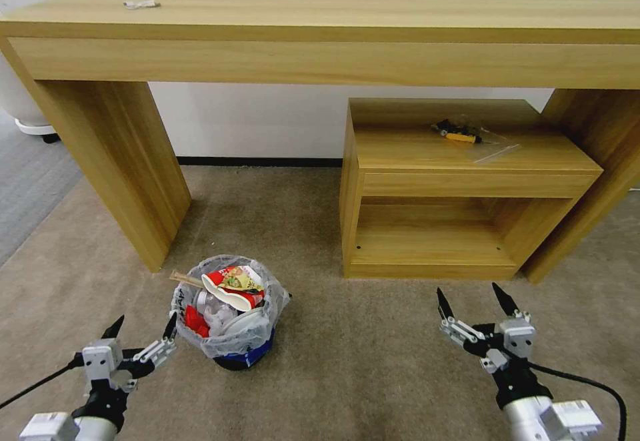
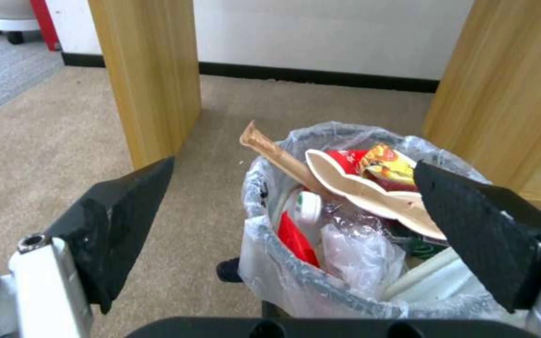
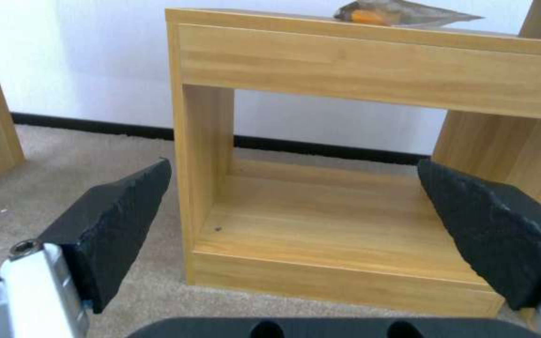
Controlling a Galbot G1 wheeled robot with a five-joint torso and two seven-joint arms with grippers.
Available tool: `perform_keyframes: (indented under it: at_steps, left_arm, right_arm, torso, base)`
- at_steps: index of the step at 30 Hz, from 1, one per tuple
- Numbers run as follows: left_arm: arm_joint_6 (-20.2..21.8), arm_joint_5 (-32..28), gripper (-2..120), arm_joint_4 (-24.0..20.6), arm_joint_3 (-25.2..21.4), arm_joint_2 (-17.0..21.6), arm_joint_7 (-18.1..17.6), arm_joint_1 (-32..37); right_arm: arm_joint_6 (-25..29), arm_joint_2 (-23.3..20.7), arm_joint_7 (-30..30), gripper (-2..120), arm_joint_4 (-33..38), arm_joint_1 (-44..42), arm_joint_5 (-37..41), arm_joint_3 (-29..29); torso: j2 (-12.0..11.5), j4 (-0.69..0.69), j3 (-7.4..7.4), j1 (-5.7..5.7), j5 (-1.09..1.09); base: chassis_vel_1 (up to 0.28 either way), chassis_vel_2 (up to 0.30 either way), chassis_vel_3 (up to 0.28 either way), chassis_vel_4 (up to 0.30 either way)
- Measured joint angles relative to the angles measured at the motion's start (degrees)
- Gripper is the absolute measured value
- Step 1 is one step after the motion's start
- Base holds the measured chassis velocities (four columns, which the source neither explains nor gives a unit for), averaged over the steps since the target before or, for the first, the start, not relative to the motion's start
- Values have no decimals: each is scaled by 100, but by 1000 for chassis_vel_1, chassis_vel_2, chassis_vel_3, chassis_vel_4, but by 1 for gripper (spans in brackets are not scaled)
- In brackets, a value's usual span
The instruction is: Pick up the trash bin and place the garbage on the floor into it.
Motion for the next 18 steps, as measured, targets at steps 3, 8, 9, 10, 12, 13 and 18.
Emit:
perform_keyframes:
  at_steps: [3,8,9,10,12,13,18]
  left_arm:
    - [0,-11,100,-1,3,4,0,5]
    - [3,-28,100,-1,6,13,-2,-4]
    - [3,-28,100,-1,6,13,-2,-4]
    - [8,-32,100,-2,7,17,-3,-8]
    - [16,-39,100,1,8,23,-5,-13]
    - [18,-42,100,2,8,25,-7,-15]
    - [26,-47,100,5,10,29,-15,-20]
  right_arm:
    - [2,-2,1,100,1,-3,-2,0]
    - [2,-9,1,100,1,6,-2,-1]
    - [2,-9,1,100,1,6,-2,-1]
    - [2,-12,1,100,0,9,-1,-2]
    - [2,-15,1,100,-4,14,2,-3]
    - [1,-17,1,100,-5,16,4,-4]
    - [-3,-19,1,100,-9,21,8,-7]
  torso:
    - [0,1,1,1,0]
    - [0,0,1,1,0]
    - [0,0,1,1,0]
    - [0,0,1,0,0]
    - [0,0,1,1,0]
    - [0,0,1,1,0]
    - [0,1,1,0,0]
  base:
    - [0,0,0,0]
    - [0,0,0,0]
    - [0,0,0,0]
    - [0,0,0,0]
    - [0,0,0,0]
    - [0,0,0,0]
    - [0,0,0,0]
